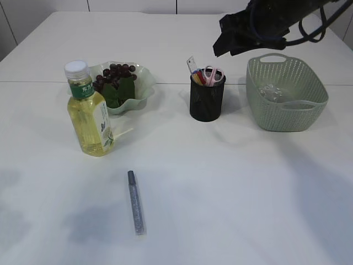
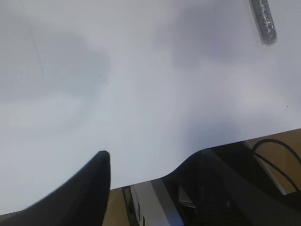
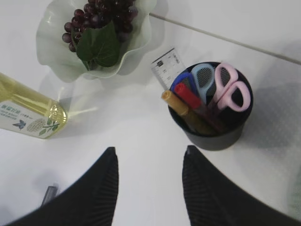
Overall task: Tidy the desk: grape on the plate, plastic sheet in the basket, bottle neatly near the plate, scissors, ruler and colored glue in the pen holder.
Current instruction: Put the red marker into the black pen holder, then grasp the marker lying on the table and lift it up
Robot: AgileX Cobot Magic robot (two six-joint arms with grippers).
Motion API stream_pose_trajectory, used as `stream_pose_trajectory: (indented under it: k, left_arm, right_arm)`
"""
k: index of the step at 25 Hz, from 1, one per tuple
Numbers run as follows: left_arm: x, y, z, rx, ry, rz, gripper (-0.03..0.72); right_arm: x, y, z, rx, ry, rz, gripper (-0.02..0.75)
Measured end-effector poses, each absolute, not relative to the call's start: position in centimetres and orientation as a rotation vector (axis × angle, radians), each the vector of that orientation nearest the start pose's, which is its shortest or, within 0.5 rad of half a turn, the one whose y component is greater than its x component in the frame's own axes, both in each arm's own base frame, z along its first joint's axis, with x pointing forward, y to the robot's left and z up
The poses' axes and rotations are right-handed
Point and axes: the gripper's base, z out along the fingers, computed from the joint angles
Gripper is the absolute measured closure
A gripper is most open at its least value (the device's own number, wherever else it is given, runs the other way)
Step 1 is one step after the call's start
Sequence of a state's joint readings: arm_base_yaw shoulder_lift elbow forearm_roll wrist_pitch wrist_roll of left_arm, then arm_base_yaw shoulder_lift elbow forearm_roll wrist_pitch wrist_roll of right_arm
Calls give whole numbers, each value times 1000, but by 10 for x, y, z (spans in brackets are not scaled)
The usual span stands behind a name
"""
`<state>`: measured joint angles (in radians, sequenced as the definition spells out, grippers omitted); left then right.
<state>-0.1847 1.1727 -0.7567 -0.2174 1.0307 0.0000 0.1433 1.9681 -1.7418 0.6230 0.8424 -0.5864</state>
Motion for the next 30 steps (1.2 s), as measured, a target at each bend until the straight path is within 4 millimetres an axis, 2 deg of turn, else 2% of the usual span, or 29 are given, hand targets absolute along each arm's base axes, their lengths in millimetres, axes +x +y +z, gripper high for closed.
stream_pose_trajectory:
  k: [4, 7, 13, 18, 22, 27, 30]
  left_arm:
    - [184, -51, 251, 135, 2930, -319, 255]
    - [184, -51, 251, 135, 2930, -319, 255]
    - [184, -52, 251, 134, 2924, -319, 255]
    - [185, -52, 251, 130, 2911, -321, 255]
    - [186, -52, 251, 126, 2909, -329, 255]
    - [186, -52, 251, 125, 2906, -329, 255]
    - [187, -52, 252, 124, 2897, -329, 255]
  right_arm:
    - [414, 121, 317, -466, 2430, 481, 373]
    - [396, 141, 327, -420, 2493, 426, 373]
    - [367, 188, 325, -440, 2596, 414, 383]
    - [344, 225, 324, -475, 2615, 426, 406]
    - [329, 247, 324, -453, 2635, 453, 407]
    - [317, 263, 324, -421, 2629, 423, 407]
    - [314, 273, 316, -410, 2644, 390, 407]
